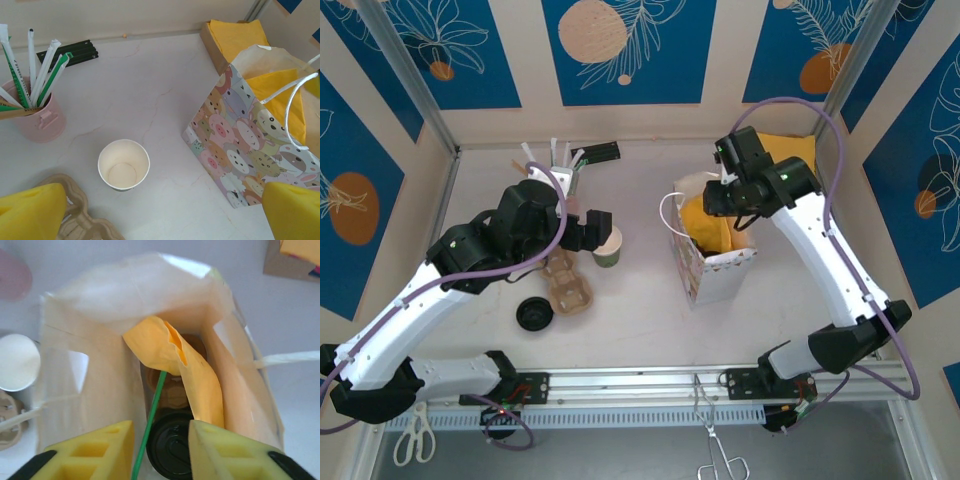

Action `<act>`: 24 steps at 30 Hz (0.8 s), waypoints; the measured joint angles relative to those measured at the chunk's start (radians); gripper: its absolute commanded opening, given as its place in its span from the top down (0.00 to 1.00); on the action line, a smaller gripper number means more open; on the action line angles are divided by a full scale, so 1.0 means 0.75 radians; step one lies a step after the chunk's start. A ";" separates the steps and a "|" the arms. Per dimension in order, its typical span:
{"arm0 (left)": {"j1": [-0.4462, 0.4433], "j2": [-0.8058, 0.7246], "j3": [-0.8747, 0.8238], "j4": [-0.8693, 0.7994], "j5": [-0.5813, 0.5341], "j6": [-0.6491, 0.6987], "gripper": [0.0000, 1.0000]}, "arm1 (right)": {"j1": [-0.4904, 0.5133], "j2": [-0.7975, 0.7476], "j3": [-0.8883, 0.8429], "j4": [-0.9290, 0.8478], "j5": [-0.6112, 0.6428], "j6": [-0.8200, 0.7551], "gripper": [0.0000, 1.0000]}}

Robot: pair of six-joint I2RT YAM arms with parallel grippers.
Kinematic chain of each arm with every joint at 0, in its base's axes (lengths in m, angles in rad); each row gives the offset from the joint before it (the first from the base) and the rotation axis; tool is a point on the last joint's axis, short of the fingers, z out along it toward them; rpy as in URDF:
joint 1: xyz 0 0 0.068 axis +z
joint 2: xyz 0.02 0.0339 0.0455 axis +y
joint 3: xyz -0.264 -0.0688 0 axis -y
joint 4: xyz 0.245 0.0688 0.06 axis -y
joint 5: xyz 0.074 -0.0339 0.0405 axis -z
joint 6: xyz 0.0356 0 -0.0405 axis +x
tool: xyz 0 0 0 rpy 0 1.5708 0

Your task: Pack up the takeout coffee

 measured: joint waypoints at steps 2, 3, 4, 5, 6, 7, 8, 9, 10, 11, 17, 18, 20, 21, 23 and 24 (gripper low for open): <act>0.000 -0.001 -0.003 0.001 -0.001 0.000 0.00 | 0.000 -0.003 0.052 -0.007 0.005 0.000 0.61; 0.000 -0.001 -0.004 -0.001 -0.001 0.000 0.00 | -0.001 -0.006 0.076 -0.009 0.011 0.001 0.58; 0.000 -0.002 -0.007 0.000 -0.005 0.001 0.00 | -0.004 -0.014 0.092 -0.009 0.016 0.002 0.56; 0.001 -0.003 -0.008 -0.001 -0.008 0.001 0.00 | -0.012 -0.026 0.103 -0.007 0.020 0.001 0.54; 0.002 -0.003 -0.008 0.000 -0.015 0.001 0.00 | -0.023 -0.047 0.107 -0.001 0.020 -0.002 0.53; 0.002 -0.004 -0.008 0.000 -0.021 0.001 0.00 | -0.038 -0.067 0.107 0.004 0.023 -0.004 0.52; 0.003 -0.006 -0.009 -0.001 -0.028 0.001 0.00 | -0.069 -0.095 0.107 0.012 0.023 -0.005 0.52; 0.006 -0.010 -0.012 -0.001 -0.032 0.001 0.00 | -0.105 -0.124 0.105 0.022 0.023 -0.005 0.52; 0.008 -0.014 -0.014 -0.001 -0.038 0.002 0.00 | -0.144 -0.153 0.099 0.035 0.018 -0.005 0.51; 0.014 -0.019 -0.016 -0.001 -0.042 0.004 0.00 | -0.197 -0.192 0.085 0.054 0.006 -0.005 0.51; 0.047 -0.028 -0.018 -0.001 -0.055 0.007 0.00 | -0.512 -0.355 -0.014 0.109 -0.112 0.014 0.28; 0.055 -0.028 -0.020 -0.001 -0.056 0.011 0.00 | -0.550 -0.368 -0.036 0.116 -0.124 0.018 0.22; 0.076 -0.028 -0.027 -0.003 -0.060 0.015 0.00 | -0.610 -0.390 -0.093 0.138 -0.129 0.022 0.10; 0.094 -0.028 -0.033 -0.004 -0.060 0.016 0.00 | -0.628 -0.399 -0.126 0.151 -0.123 0.021 0.09; 0.130 -0.028 -0.046 -0.011 -0.062 0.017 0.00 | -0.658 -0.414 -0.198 0.174 -0.114 0.021 0.06; 0.154 -0.029 -0.060 -0.013 -0.064 0.021 0.00 | -0.675 -0.421 -0.235 0.184 -0.112 0.025 0.04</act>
